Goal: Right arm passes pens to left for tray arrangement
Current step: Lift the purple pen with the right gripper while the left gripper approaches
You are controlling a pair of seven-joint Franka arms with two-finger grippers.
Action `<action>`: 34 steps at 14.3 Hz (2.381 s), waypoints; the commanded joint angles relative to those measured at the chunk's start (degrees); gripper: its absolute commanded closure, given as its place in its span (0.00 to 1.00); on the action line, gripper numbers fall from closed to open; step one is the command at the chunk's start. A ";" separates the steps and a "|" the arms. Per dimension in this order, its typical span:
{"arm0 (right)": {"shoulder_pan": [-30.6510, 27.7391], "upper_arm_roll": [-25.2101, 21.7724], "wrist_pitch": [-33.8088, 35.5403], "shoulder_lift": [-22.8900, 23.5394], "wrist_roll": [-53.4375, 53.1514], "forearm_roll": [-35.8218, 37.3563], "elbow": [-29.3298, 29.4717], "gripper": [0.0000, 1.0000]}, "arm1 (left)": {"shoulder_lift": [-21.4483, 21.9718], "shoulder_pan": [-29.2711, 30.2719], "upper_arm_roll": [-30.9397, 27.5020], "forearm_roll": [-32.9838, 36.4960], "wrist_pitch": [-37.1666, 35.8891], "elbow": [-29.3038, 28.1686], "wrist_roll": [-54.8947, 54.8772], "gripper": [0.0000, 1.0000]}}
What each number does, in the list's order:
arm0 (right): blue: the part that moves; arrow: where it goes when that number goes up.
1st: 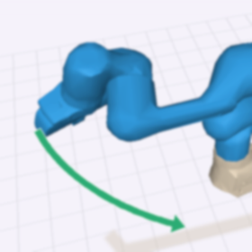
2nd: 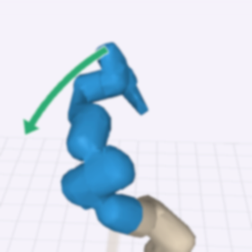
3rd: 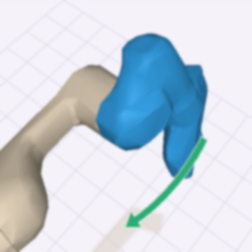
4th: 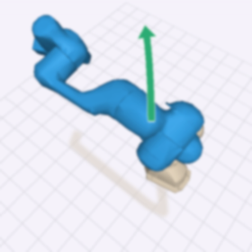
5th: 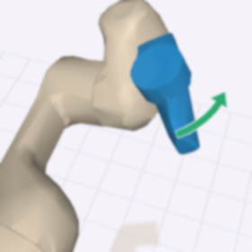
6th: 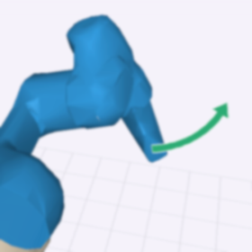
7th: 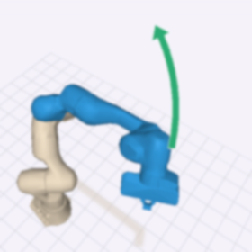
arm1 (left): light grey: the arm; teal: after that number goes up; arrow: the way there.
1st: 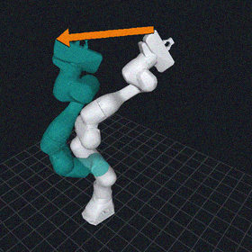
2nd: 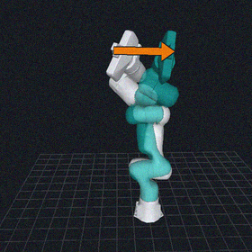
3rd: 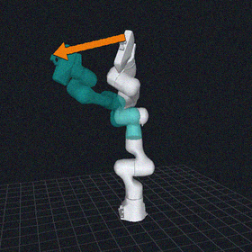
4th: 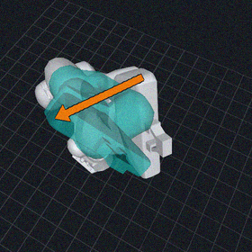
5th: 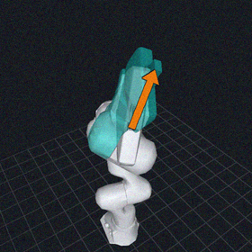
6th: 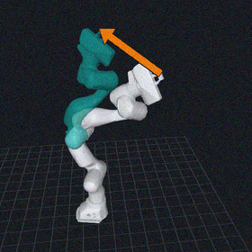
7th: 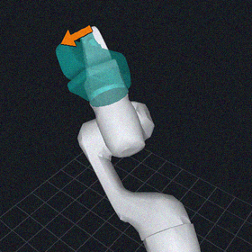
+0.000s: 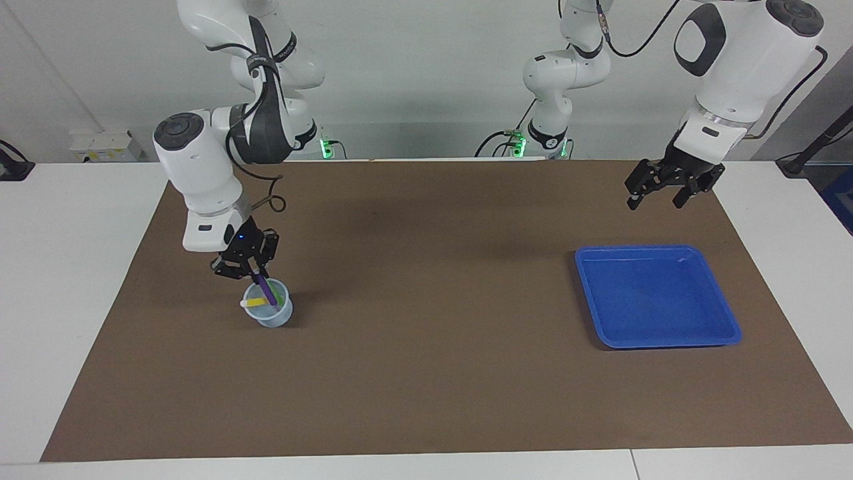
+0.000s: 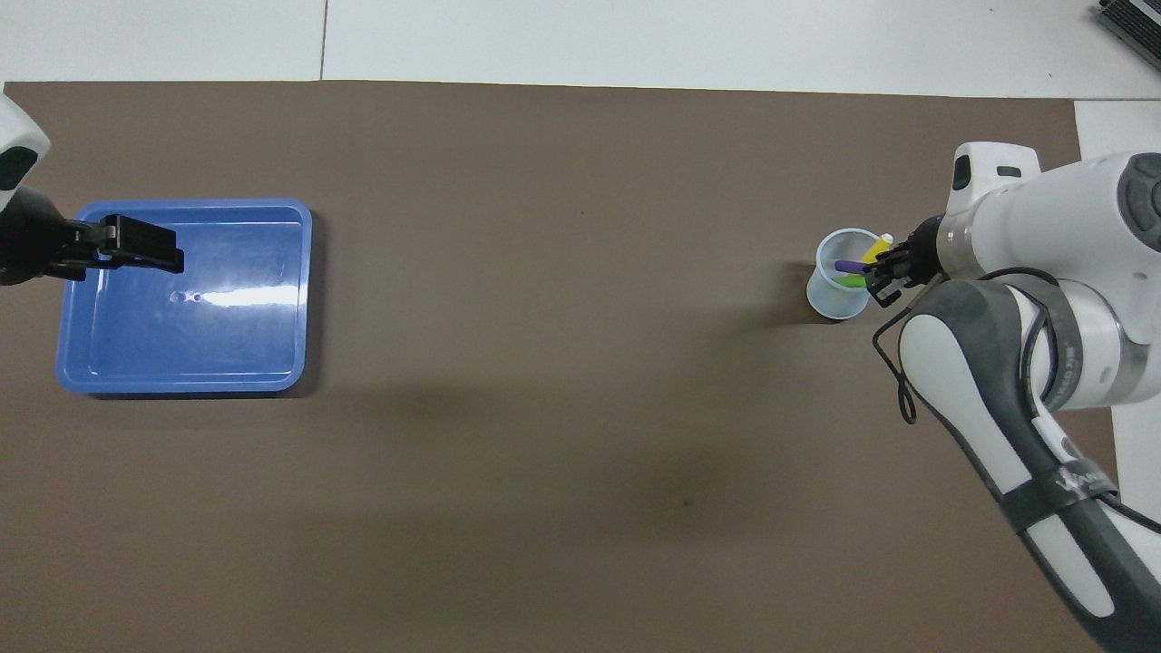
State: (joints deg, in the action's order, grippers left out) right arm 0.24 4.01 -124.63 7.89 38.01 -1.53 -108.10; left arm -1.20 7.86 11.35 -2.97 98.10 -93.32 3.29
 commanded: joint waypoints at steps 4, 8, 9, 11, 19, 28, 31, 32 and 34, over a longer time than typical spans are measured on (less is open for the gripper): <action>1.35 1.78 4.12 -1.12 1.01 1.18 4.65 1.00 | 1.20 0.49 -0.18 0.07 -0.28 -0.81 0.13 0.00; 1.35 3.36 7.55 -1.21 0.84 1.80 7.20 1.00 | 2.16 0.58 -0.45 -0.01 -1.94 -1.16 -0.04 0.00; 1.35 3.80 8.51 -1.47 0.57 1.80 7.90 1.00 | 2.26 0.67 -0.54 -0.01 -1.69 -1.16 -0.04 0.00; 1.35 5.38 9.92 -1.65 -0.30 1.45 8.61 1.00 | 2.34 1.54 -0.54 -0.01 -1.85 -1.34 -0.39 0.00; 1.26 13.47 13.71 -2.53 -16.12 -2.22 10.98 1.00 | 4.54 4.26 -0.54 -4.56 -2.12 -5.64 0.66 0.00; 1.43 18.13 9.93 -2.09 -35.62 -16.38 11.34 1.00 | 8.06 4.63 -0.54 -28.30 -3.09 -11.97 36.30 0.00; 1.78 18.75 7.91 -2.09 -41.34 -20.43 10.99 1.00 | 8.23 4.45 -0.27 -32.87 -0.73 -12.85 43.35 0.00; 2.92 18.92 7.65 -2.09 -43.27 -21.05 10.99 1.00 | 8.75 4.45 -0.27 -35.06 0.94 -13.81 44.85 0.00; 3.28 19.36 6.42 -2.09 -48.79 -22.28 10.99 1.00 | 10.51 4.27 0.08 -41.64 5.76 -17.75 47.58 0.00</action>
State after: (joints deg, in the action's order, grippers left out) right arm 3.47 22.42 -116.81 5.40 -6.08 -21.81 -97.48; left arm 5.73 12.43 11.26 -39.42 98.83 -105.30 47.89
